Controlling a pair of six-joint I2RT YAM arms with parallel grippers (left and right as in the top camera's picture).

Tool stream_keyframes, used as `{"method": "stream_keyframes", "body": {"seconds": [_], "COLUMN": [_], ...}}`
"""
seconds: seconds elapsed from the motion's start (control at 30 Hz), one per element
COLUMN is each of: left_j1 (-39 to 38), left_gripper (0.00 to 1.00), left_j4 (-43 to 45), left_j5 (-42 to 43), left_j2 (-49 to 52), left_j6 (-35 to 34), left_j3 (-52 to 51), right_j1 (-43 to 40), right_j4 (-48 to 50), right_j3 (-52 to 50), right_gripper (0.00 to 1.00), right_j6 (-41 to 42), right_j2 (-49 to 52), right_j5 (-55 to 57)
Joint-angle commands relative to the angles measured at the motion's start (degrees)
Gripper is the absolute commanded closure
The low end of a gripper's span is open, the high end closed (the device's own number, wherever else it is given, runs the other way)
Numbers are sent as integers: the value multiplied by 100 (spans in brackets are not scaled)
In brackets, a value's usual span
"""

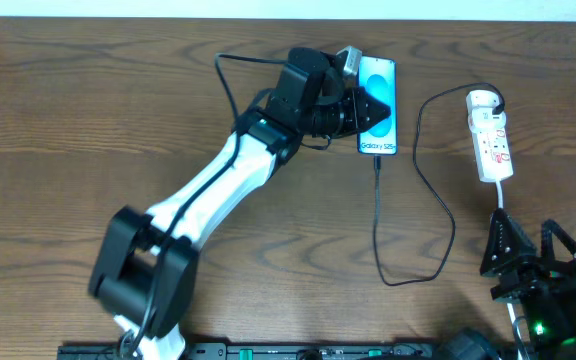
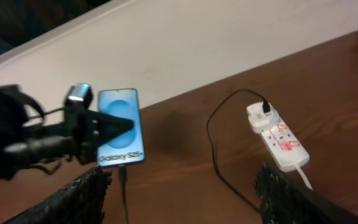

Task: Plug charger to phone and switch on socket
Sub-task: 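Open the right gripper and withdraw it to the right, then lower the plugged phone flat onto the table with the left gripper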

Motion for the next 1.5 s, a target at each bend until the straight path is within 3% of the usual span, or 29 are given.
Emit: {"method": "stream_keyframes", "body": {"seconds": [0.0, 0.07, 0.57, 0.83, 0.93, 1.07, 1.2, 1.27, 1.3, 1.47], "left_j1": [162, 210, 243, 240, 240, 240, 240, 240, 240, 240], "left_gripper": [93, 93, 93, 91, 86, 70, 39, 36, 29, 24], "left_j4": [221, 468, 459, -122, -339, -341, -345, -348, -382, -1054], "left_j5": [988, 1340, 1290, 262, 251, 249, 133, 70, 31, -660], "left_j2": [741, 1126, 2374, 2380, 2380, 2380, 2380, 2380, 2380, 2380], "left_j6": [535, 529, 529, 138, 142, 142, 151, 227, 321, 321], "left_j3": [74, 74, 72, 68, 68, 68, 68, 68, 68, 68], "right_j1": [-28, -28, -28, -28, -28, -28, -28, -28, -28, -28], "right_j4": [-48, -118, -302, -260, -229, -74, -42, -42, -39, -42], "right_j3": [7, 0, -59, -59, -59, -59, -59, -59, -59, -59], "right_gripper": [26, 26, 23, 22, 22, 21, 21, 21, 21, 21], "right_j6": [205, 205, 717, 997, 997, 997, 994, 994, 994, 994], "right_j2": [127, 197, 1034, 1871, 2076, 2214, 2214, 2216, 2216, 2216], "right_j5": [72, 74, 72, -201, -225, -278, -356, -376, -376, -426]}}
